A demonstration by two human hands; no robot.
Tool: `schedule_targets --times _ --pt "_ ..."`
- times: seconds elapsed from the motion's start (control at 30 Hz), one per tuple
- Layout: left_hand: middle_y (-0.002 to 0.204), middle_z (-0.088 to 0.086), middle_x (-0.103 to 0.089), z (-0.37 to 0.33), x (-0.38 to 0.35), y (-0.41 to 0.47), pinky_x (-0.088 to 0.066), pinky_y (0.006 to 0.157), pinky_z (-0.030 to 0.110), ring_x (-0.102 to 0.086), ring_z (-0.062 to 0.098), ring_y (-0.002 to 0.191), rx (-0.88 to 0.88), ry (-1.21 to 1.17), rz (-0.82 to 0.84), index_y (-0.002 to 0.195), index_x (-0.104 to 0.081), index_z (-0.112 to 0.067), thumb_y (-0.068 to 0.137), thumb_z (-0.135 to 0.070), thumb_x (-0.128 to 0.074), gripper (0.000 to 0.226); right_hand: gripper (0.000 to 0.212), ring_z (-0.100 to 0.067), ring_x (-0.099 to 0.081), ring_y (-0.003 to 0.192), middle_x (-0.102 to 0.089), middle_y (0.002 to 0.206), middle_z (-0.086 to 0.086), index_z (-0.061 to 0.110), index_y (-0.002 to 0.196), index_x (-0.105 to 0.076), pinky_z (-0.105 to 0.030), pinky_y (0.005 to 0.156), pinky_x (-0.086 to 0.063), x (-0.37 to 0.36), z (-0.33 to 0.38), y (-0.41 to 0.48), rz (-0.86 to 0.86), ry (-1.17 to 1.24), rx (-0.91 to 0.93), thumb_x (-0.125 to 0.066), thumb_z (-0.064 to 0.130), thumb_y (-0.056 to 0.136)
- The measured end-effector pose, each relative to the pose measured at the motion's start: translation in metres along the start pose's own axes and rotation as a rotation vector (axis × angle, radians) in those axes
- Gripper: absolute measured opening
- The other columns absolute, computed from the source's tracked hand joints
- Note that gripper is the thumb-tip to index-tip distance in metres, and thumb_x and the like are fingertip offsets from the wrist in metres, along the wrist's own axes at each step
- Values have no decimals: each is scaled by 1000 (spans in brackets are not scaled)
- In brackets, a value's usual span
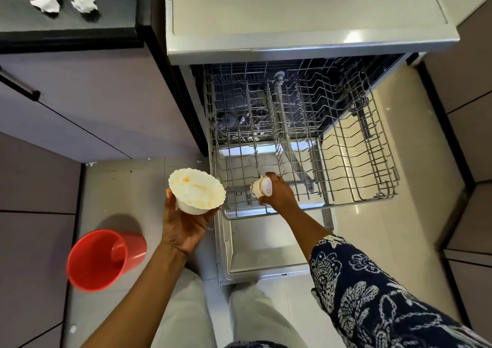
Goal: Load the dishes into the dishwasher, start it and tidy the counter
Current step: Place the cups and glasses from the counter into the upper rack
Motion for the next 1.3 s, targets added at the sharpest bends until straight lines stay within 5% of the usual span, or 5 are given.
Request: schedule_targets --times 0.2,0.33,0.53,0.8,1.3 --pt "111 7 -69 13 -8 1 -58 75 36 -68 25 99 36 53 -22 99 -76 -25 31 -54 -92 75 42 -26 -55 112 -60 119 -11 9 124 -55 -30 95 -43 32 13 -40 -249 377 -21 -67 11 84" --pt "104 5 -72 25 -24 -1 -58 71 32 -70 21 93 57 114 4 94 -77 -24 26 -51 -94 74 16 -19 -61 96 -66 100 -6 9 105 -65 -30 91 -50 25 27 -84 -116 754 -28 -60 8 89" --pt "110 7 -69 38 -13 1 -57 73 32 -68 23 95 70 95 -77 112 -65 -22 28 -54 -93 94 41 -29 -55 112 -58 122 -14 6 125 -53 -34 95 -47 29 -22 -56 -236 275 -136 -63 10 86" --pt "114 7 -67 38 8 5 -49 91 38 -67 24 100 51 60 -84 100 -75 -23 28 -53 -93 80 81 -30 -38 129 -41 140 -10 21 142 -31 -46 100 -39 18 -26 -1 53 -537 80 -76 28 75" --pt "109 7 -70 31 -9 11 -59 76 35 -68 24 97 35 16 -20 97 -76 -24 27 -51 -94 77 78 -36 -51 114 -40 131 -18 12 134 -47 -38 98 -43 105 -47 -21 -228 -40 -98 -83 16 65"
Point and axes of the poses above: each hand's wrist, its own y-axis towards the middle knuckle, its own x-axis out of the back of the hand, z = x × y, the point moved 5 cm from there along y, towards the middle knuckle
